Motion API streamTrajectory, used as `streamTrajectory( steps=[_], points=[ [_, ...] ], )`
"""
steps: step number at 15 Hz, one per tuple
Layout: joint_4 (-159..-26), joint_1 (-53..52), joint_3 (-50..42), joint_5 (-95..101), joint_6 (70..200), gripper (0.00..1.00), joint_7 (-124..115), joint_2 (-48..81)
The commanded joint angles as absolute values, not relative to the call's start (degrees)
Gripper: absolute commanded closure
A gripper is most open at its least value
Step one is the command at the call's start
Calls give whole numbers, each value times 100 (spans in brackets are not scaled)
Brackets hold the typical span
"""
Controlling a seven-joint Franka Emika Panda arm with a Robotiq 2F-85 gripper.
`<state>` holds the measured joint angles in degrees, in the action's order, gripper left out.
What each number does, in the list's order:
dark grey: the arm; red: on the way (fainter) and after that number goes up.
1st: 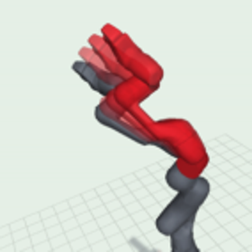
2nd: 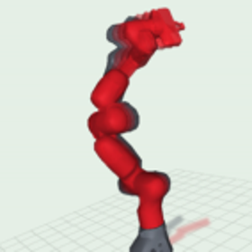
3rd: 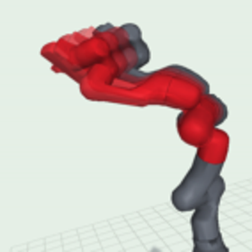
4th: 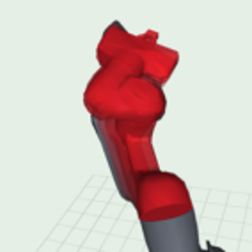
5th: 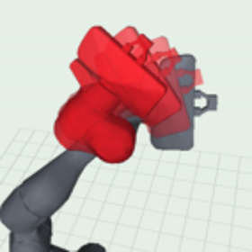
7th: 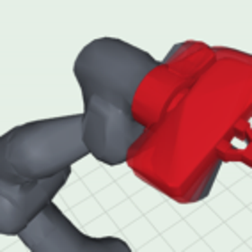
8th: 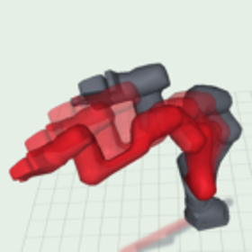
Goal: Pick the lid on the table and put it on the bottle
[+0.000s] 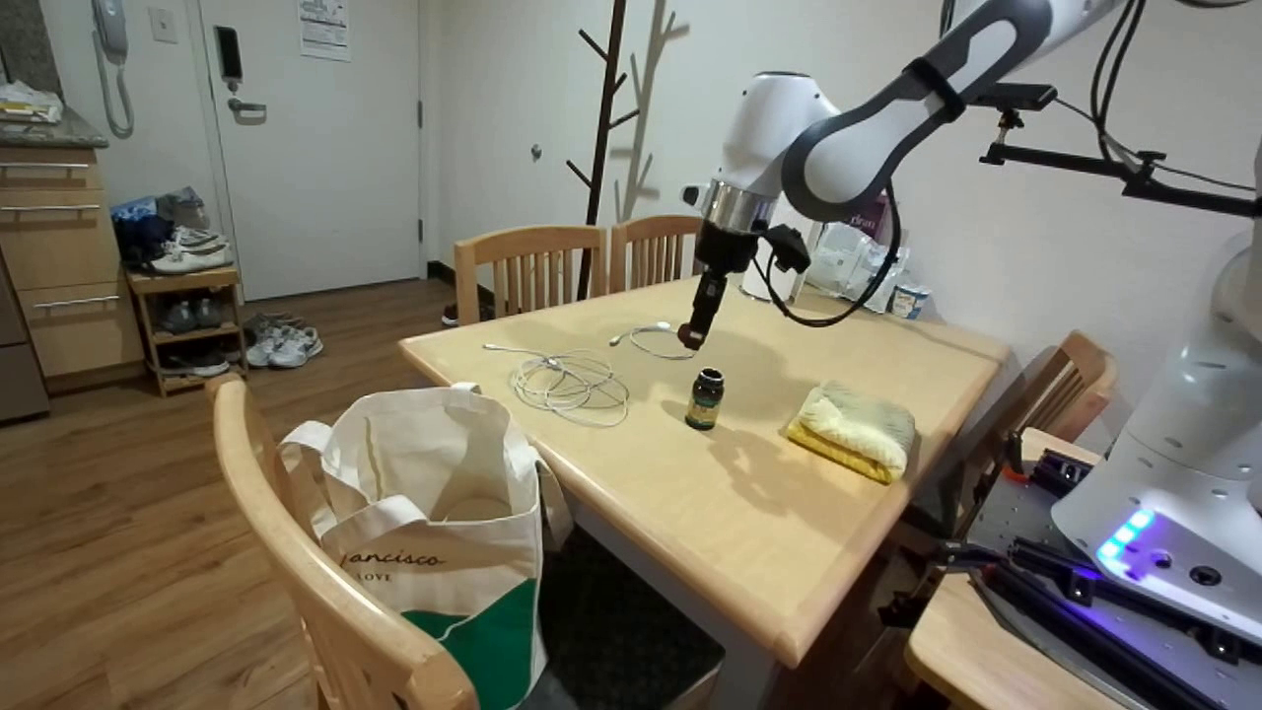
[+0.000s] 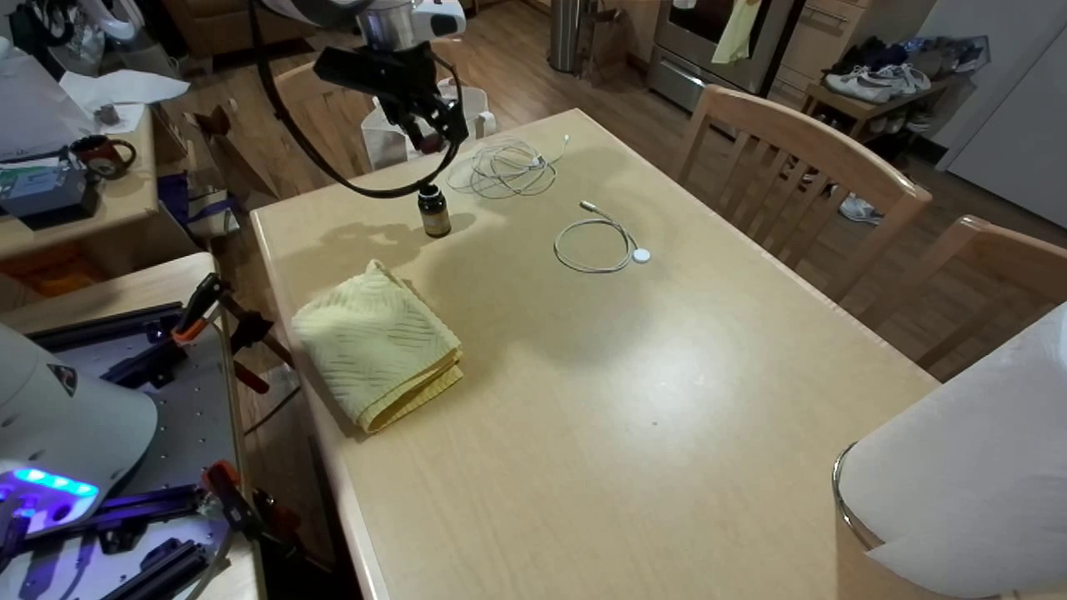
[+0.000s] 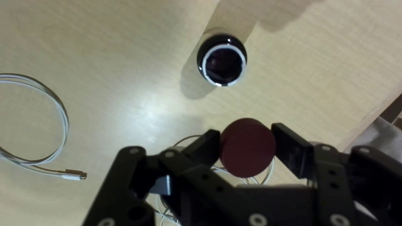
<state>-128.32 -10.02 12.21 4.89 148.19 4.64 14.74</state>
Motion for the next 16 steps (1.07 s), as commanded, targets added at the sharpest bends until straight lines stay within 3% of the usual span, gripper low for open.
streamTrajectory(
  steps=[1, 2, 16],
  points=[
    [-12704, -1050, 1197, 424, 14811, 50, 489, 1632],
    [-12615, -1054, 1207, 413, 14812, 75, 491, 1750],
    [-13897, -909, 1259, 302, 15702, 75, 976, 1021]
  ],
)
